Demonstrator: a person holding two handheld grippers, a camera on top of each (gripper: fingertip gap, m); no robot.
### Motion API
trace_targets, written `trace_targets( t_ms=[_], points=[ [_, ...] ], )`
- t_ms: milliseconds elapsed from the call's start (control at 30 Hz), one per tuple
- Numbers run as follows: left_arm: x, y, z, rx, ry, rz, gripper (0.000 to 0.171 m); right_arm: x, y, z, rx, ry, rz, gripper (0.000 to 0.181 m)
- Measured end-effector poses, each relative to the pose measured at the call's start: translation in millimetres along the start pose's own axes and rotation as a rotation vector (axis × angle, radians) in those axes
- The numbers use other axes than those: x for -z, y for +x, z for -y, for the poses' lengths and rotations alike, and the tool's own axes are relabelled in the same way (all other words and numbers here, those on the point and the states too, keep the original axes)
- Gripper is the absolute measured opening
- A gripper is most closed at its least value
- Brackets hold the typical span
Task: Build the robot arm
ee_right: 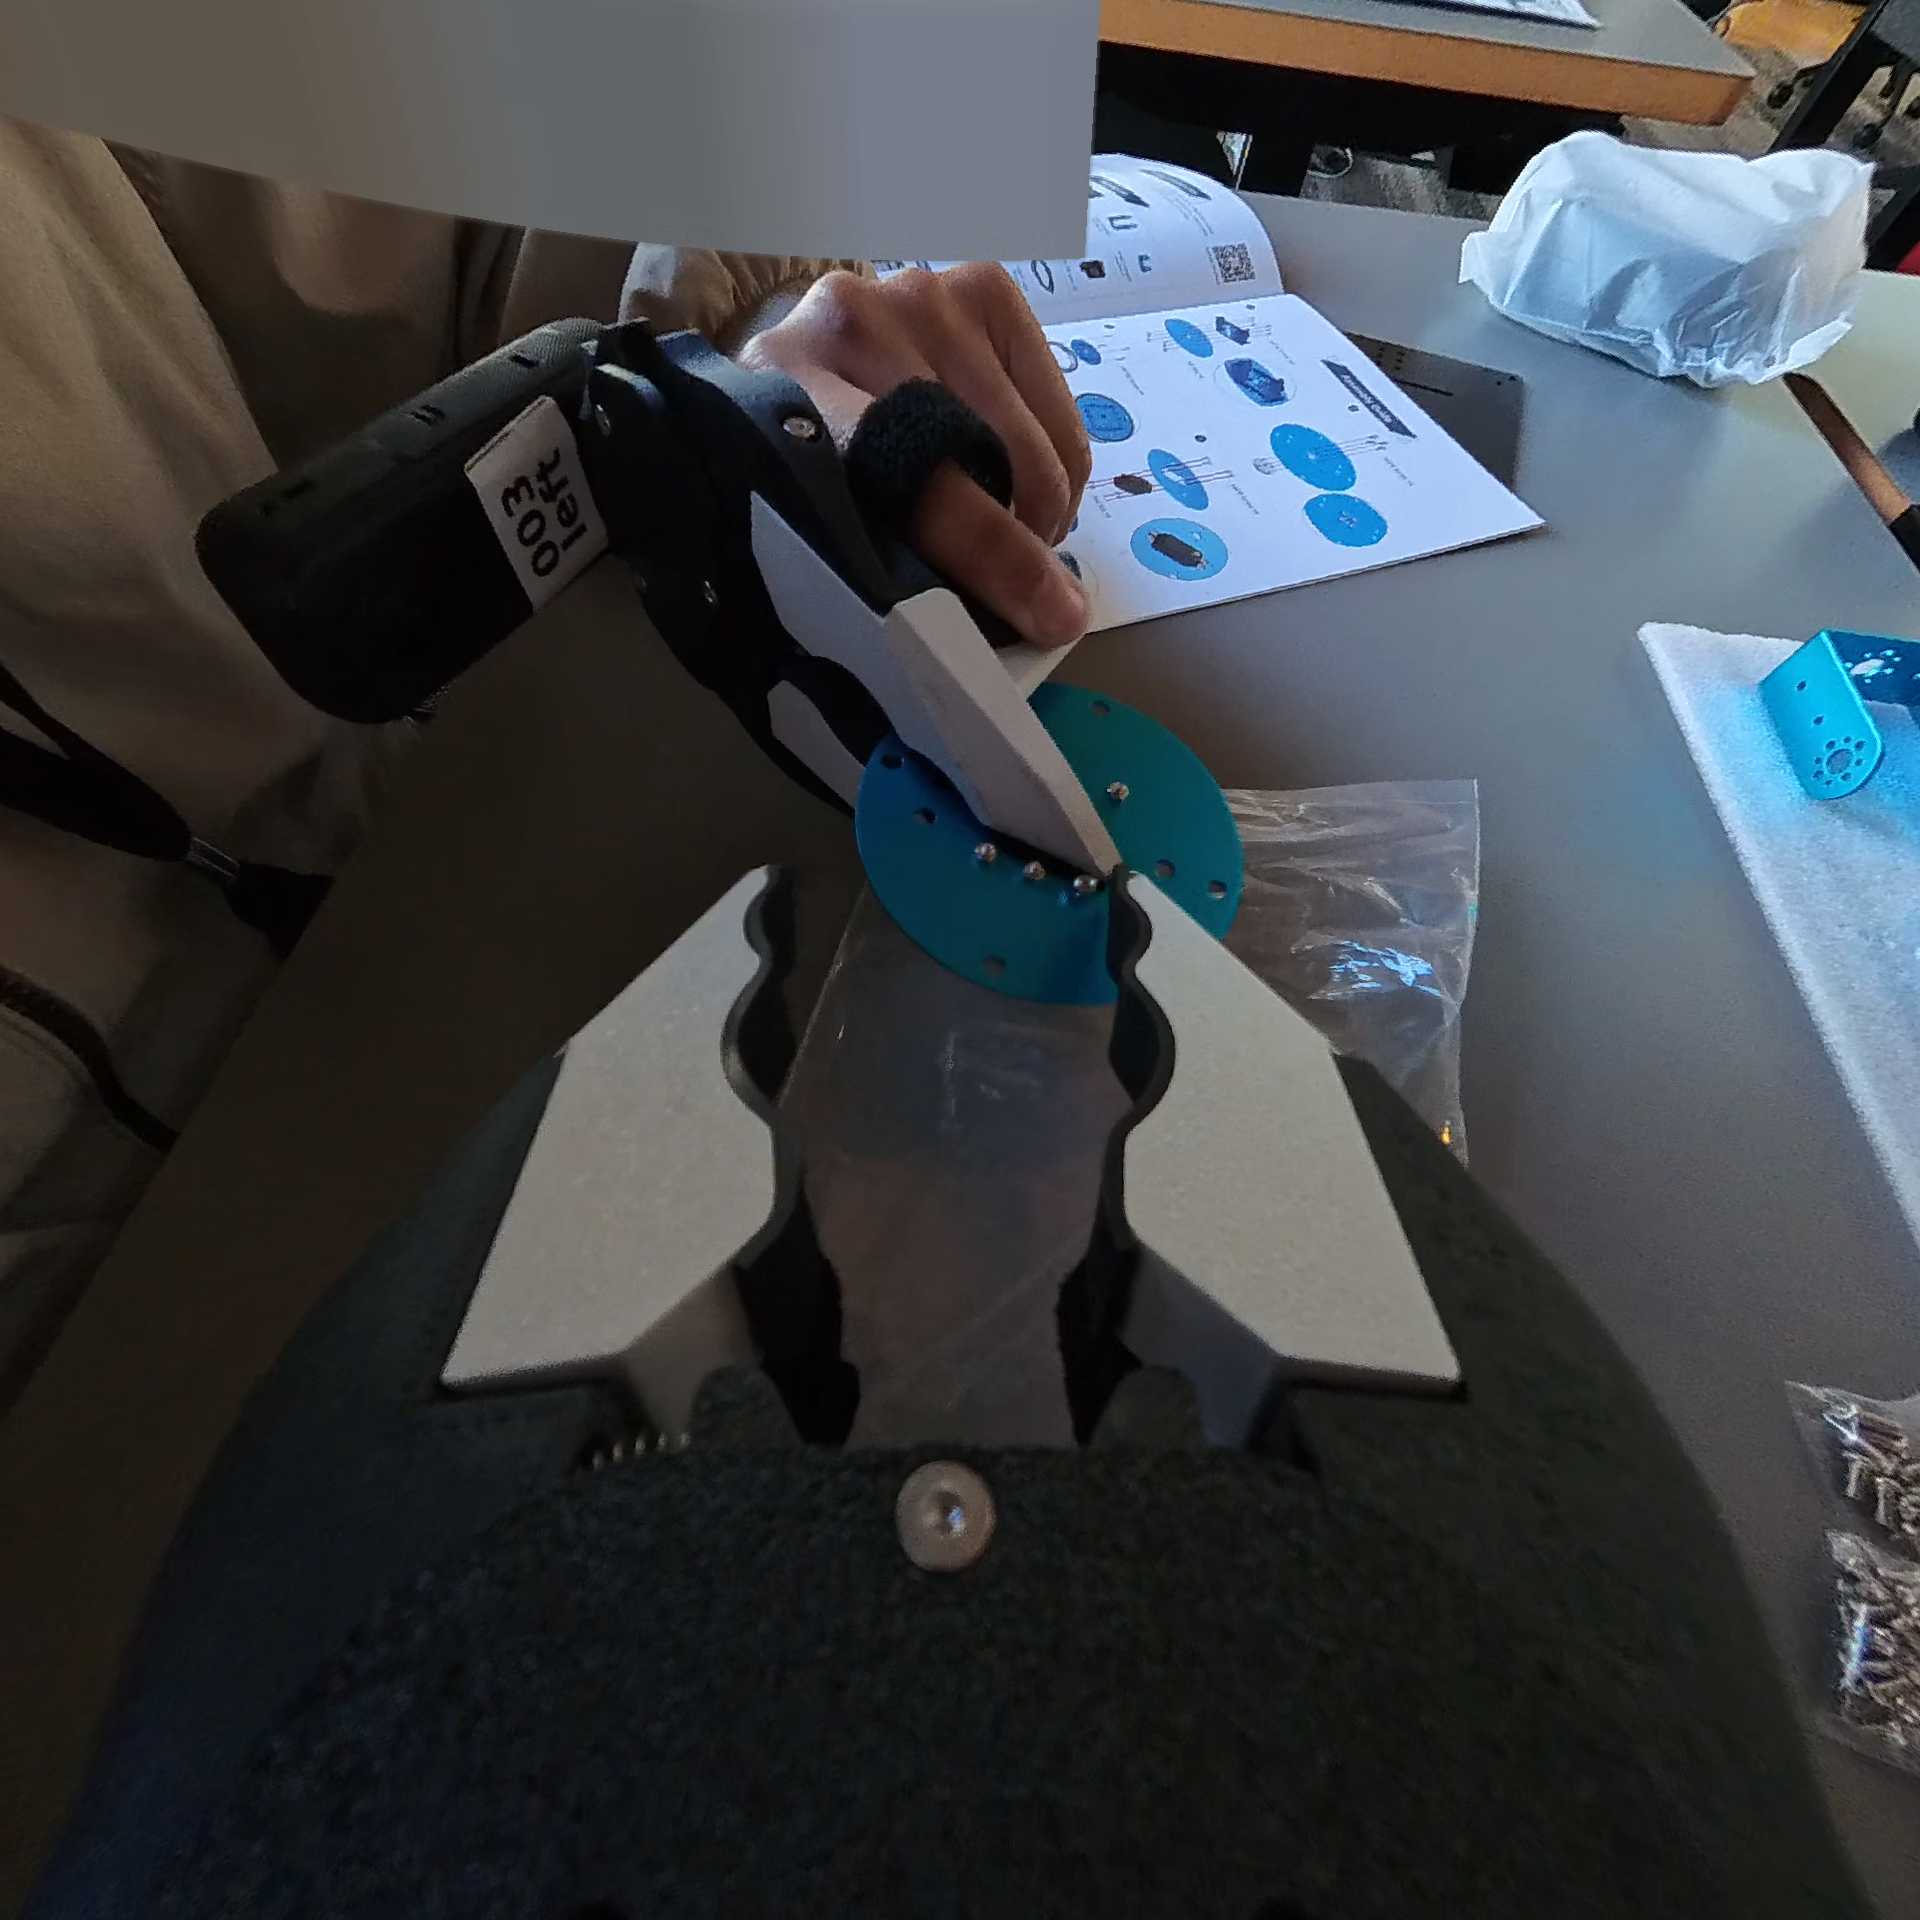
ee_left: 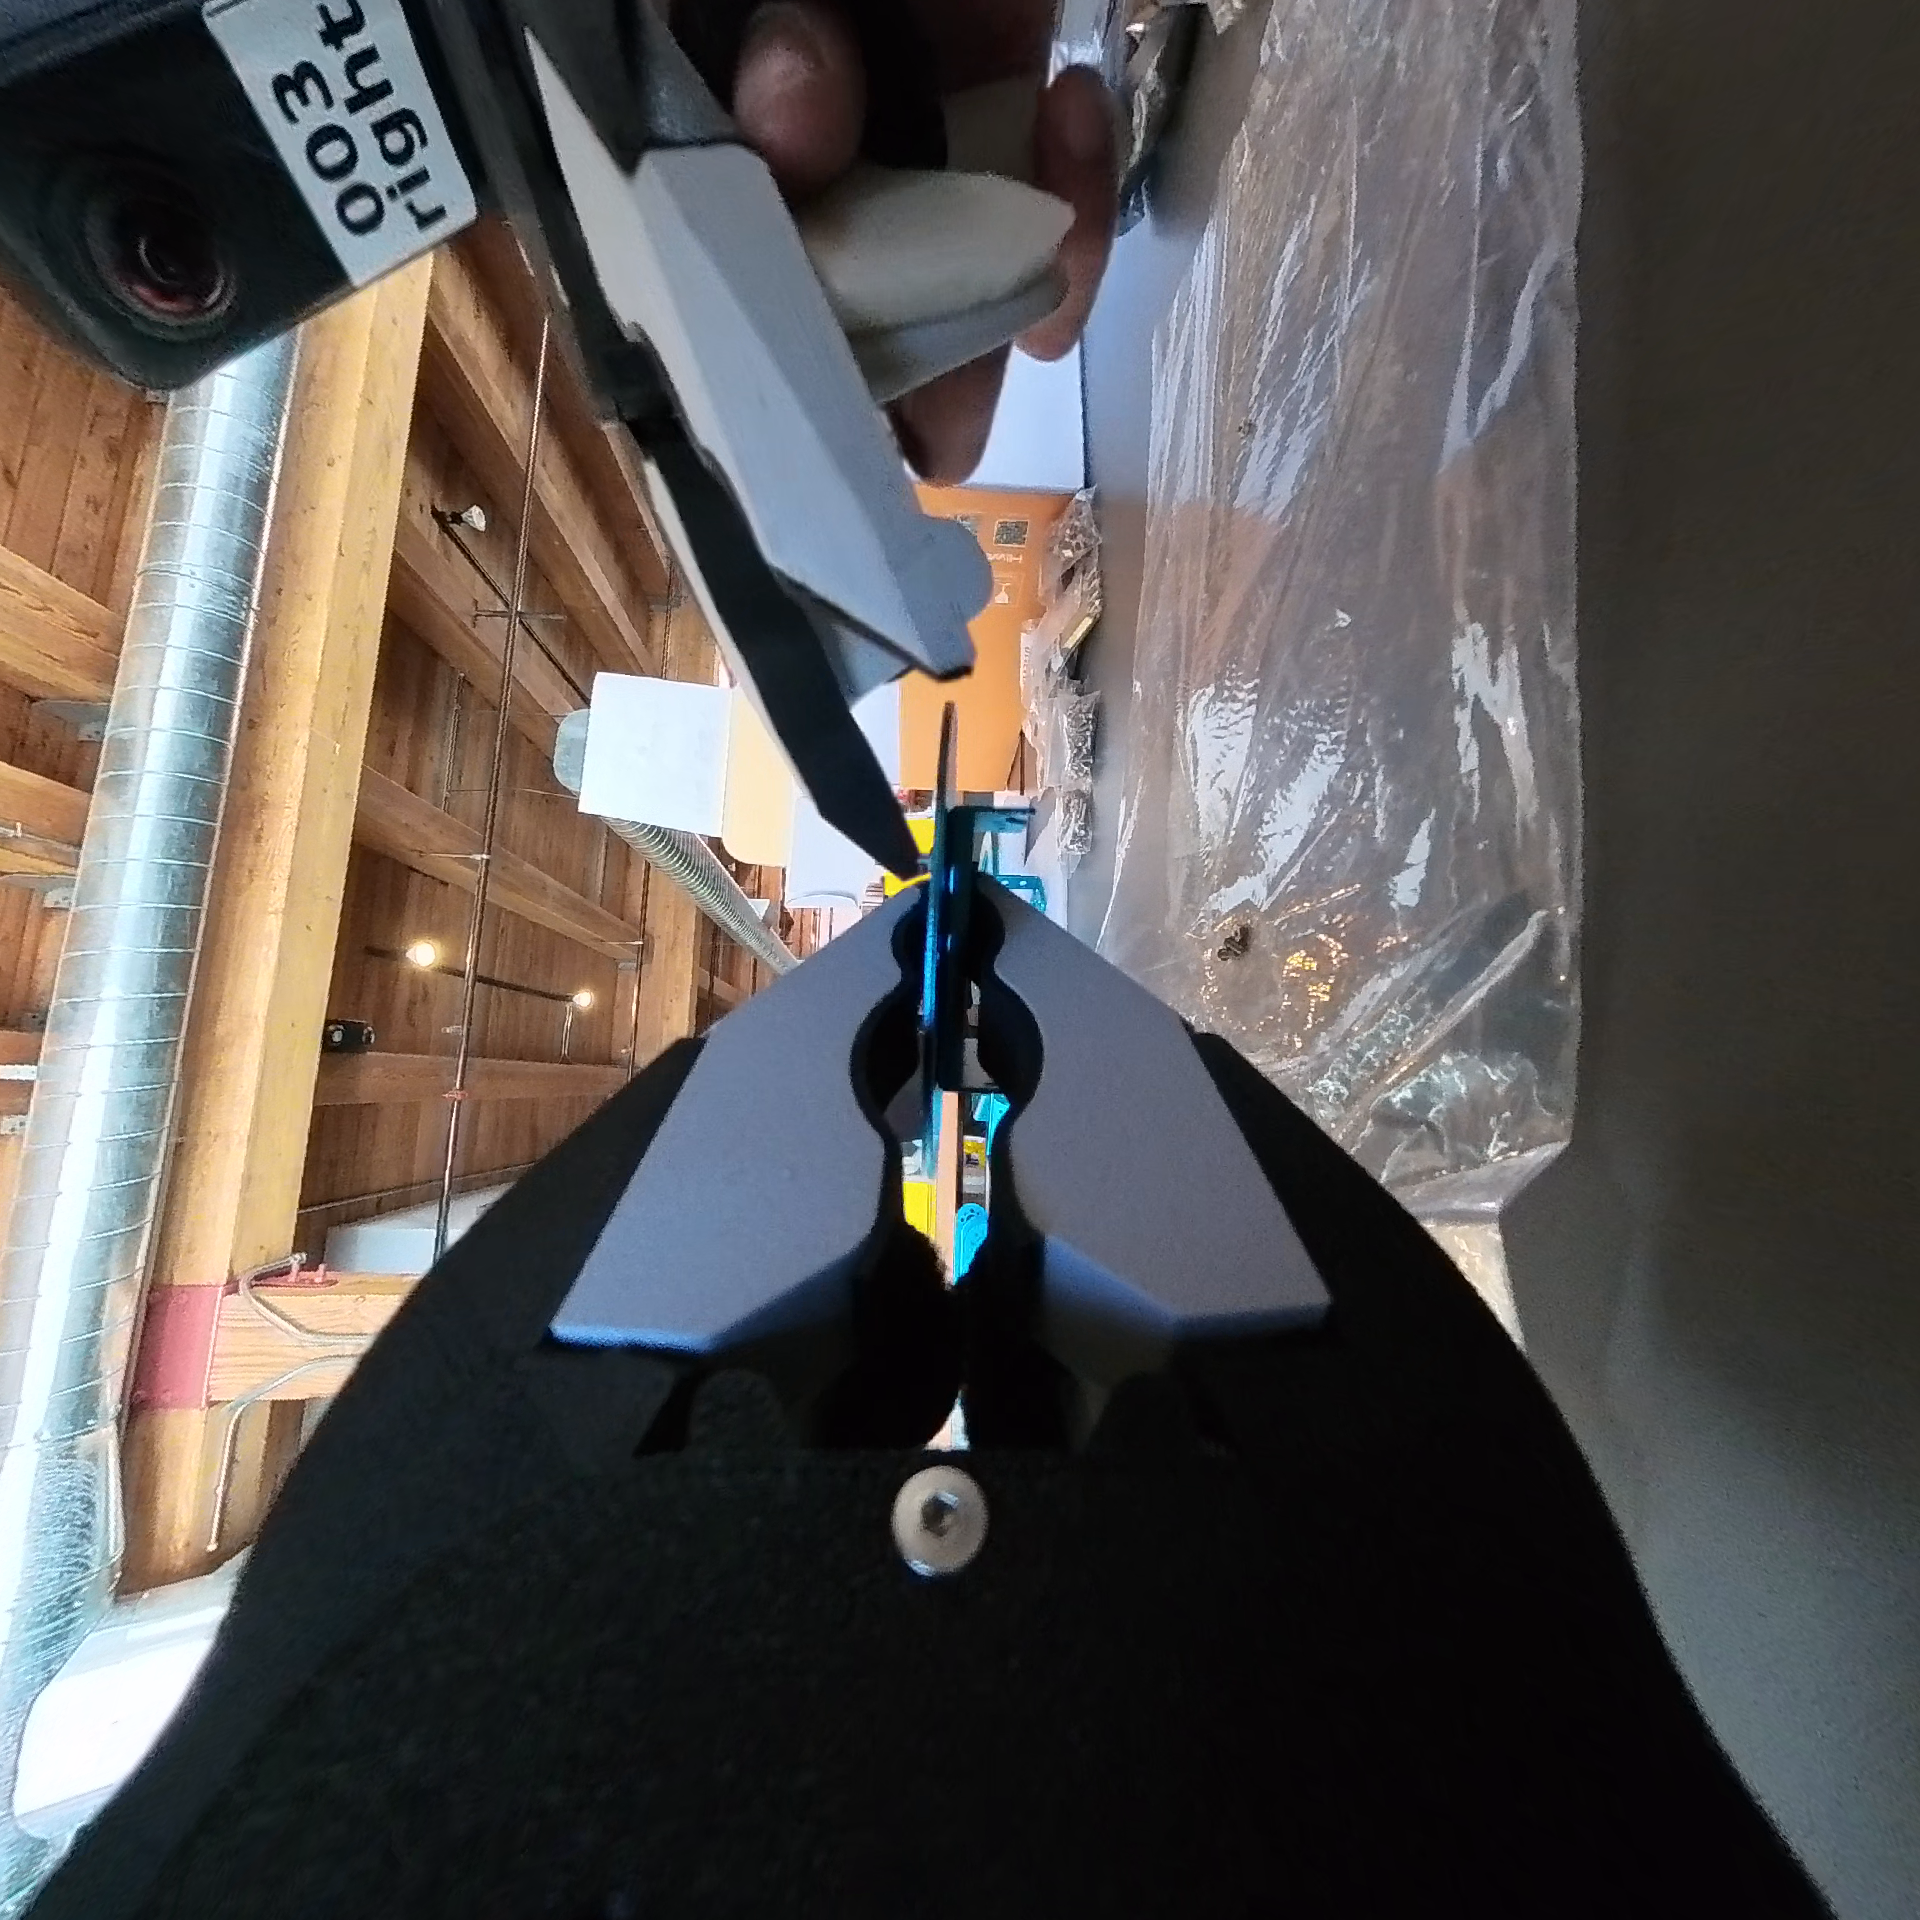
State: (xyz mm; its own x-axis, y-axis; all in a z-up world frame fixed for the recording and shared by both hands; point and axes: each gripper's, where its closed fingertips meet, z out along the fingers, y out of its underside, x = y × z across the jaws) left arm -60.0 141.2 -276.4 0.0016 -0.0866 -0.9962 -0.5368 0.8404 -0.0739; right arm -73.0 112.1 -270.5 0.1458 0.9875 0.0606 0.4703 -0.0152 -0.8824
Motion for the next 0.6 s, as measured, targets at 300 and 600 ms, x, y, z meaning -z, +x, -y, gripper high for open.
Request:
trace_targets(
  t_ms=[300,600],
  points=[
    [-0.6,-0.2,-1.3,-0.001,-0.005,0.002,0.002,1.0,0.3,-0.5,-0.003,-0.011,-0.006,0.059],
    [-0.9,0.1,-1.2,-0.003,-0.007,0.001,0.002,0.2,-0.2,-1.5,-0.01,-0.017,-0.003,0.059]
  ],
)
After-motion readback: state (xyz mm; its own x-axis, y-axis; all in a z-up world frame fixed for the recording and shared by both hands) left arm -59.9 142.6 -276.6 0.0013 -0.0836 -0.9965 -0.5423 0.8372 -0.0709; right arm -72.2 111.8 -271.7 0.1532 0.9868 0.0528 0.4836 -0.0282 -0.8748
